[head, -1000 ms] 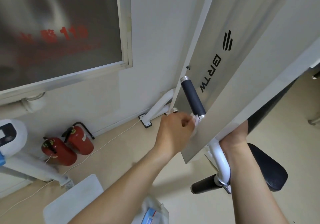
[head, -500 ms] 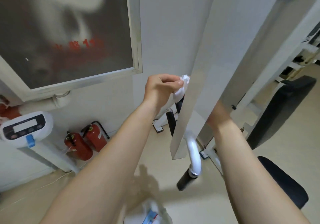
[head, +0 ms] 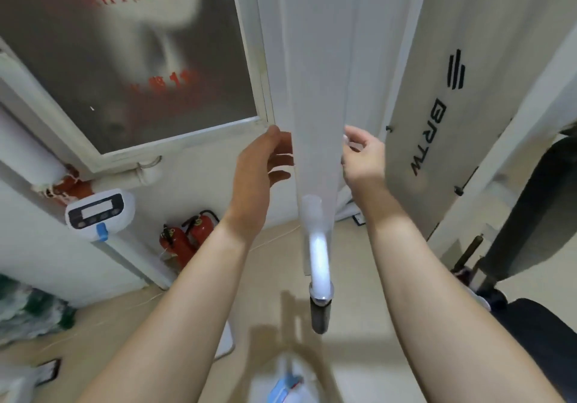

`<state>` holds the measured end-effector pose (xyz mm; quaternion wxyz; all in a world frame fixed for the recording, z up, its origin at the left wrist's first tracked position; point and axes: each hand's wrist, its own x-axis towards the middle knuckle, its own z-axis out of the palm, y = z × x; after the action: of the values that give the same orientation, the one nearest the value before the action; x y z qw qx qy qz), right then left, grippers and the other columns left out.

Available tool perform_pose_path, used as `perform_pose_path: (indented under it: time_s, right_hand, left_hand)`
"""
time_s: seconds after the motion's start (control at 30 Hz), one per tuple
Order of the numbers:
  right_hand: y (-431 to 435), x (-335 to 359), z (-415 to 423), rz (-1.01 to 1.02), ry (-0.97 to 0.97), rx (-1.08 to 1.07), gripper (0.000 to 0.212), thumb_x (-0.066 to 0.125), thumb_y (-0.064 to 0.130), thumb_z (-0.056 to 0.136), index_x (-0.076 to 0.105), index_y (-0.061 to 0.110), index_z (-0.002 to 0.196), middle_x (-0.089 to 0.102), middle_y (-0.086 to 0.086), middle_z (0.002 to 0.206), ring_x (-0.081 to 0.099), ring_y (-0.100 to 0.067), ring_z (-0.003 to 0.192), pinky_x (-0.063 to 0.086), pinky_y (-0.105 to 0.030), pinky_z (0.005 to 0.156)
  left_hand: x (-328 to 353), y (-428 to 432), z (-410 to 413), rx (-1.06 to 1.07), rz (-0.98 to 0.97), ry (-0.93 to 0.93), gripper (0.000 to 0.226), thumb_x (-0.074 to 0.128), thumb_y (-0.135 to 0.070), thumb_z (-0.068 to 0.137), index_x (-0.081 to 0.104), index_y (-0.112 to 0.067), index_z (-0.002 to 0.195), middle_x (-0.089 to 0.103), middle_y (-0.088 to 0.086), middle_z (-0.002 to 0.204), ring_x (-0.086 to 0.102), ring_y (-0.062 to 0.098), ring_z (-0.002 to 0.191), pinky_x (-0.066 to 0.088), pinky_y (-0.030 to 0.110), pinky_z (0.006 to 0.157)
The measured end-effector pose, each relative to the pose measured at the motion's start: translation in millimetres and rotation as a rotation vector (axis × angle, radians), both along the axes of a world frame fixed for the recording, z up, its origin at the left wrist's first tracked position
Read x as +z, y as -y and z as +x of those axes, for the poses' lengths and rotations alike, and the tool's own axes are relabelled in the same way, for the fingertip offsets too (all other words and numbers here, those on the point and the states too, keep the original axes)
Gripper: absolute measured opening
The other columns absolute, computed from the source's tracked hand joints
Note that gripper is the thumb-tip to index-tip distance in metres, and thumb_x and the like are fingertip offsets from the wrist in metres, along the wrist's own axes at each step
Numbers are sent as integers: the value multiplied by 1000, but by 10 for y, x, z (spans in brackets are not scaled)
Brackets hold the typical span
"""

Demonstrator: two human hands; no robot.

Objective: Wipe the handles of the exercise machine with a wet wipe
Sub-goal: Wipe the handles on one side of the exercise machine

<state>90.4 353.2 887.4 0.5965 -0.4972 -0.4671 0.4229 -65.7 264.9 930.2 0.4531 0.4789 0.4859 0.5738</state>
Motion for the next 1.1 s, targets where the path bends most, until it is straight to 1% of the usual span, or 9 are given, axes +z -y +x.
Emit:
perform_pose_path:
  time_s: [0.07, 0.17, 0.23, 0.37, 0.57, 0.7, 0.77, 0.97, 1.1]
  right_hand:
    - [-503, -17, 490, -33, 23, 458, 19, 63, 11, 89, 71, 23, 102, 71, 8, 89, 67, -10, 78, 56, -25, 74]
    - [-508, -116, 250, 12, 151, 436, 13, 63, 20, 90, 69, 31, 93, 70, 10, 87, 64, -6, 73, 52, -22, 70]
    - [-488, -105, 208, 21, 148, 441, 12, 63, 30, 92, 72, 30, 100, 68, 8, 100, 65, -3, 83, 54, -20, 78]
    - [-361, -177, 185, 162, 193, 455, 14, 65, 17, 92, 76, 19, 101, 59, 3, 101, 60, 6, 84, 46, -10, 77]
    - [30, -323, 280, 321, 202, 540, 23, 64, -1, 86, 79, 15, 89, 58, 5, 87, 59, 5, 76, 42, -11, 73]
    - [-230, -246, 243, 316, 226, 676, 27, 59, -1, 90, 77, 19, 90, 58, 3, 96, 66, -7, 91, 52, -19, 84]
    - [-480, -172, 136, 307, 285, 606, 26, 56, 3, 91, 77, 19, 95, 58, 2, 100, 67, -16, 95, 52, -25, 88]
    - [-711, -77, 77, 243, 320, 519, 23, 55, 10, 94, 75, 21, 97, 66, -2, 105, 63, -11, 97, 41, -6, 80]
    - [-182, -221, 325, 366, 328, 672, 33, 57, 0, 89, 70, 29, 81, 60, 7, 86, 55, 13, 81, 35, -3, 74]
  left_hand:
    - [110, 63, 1087, 432, 40, 29, 48, 37, -53, 97, 76, -28, 88, 76, -3, 93, 66, 12, 86, 49, 30, 79]
    - [143, 135, 1024, 522, 176, 48, 48, 57, -73, 78, 69, -27, 90, 71, -17, 79, 63, 1, 74, 48, 22, 72]
    - [61, 198, 1019, 562, 243, -133, 65, 70, -76, 71, 65, -23, 107, 70, -18, 90, 65, -3, 84, 49, 18, 77]
    - [15, 126, 1186, 674, 202, -223, 61, 85, -35, 71, 56, -12, 119, 73, -19, 95, 70, -2, 92, 52, 16, 78]
    - [-73, 82, 1250, 818, 200, -143, 48, 89, -23, 71, 59, -17, 108, 73, -15, 84, 70, 2, 83, 53, 19, 74]
    - [-119, 9, 1262, 796, 238, -138, 37, 82, 0, 78, 65, -26, 99, 74, -22, 77, 69, -5, 76, 51, 12, 69]
    - [-153, -32, 1257, 803, 231, -153, 37, 80, -1, 78, 65, -31, 94, 73, -26, 78, 69, -6, 77, 53, 15, 71]
    - [-169, -64, 1263, 858, 233, -136, 51, 82, -31, 67, 62, -15, 111, 73, -12, 90, 71, 16, 87, 60, 49, 80]
    - [-191, -62, 1247, 875, 213, -118, 60, 84, -34, 64, 61, -7, 113, 71, -2, 94, 70, 19, 89, 58, 42, 80]
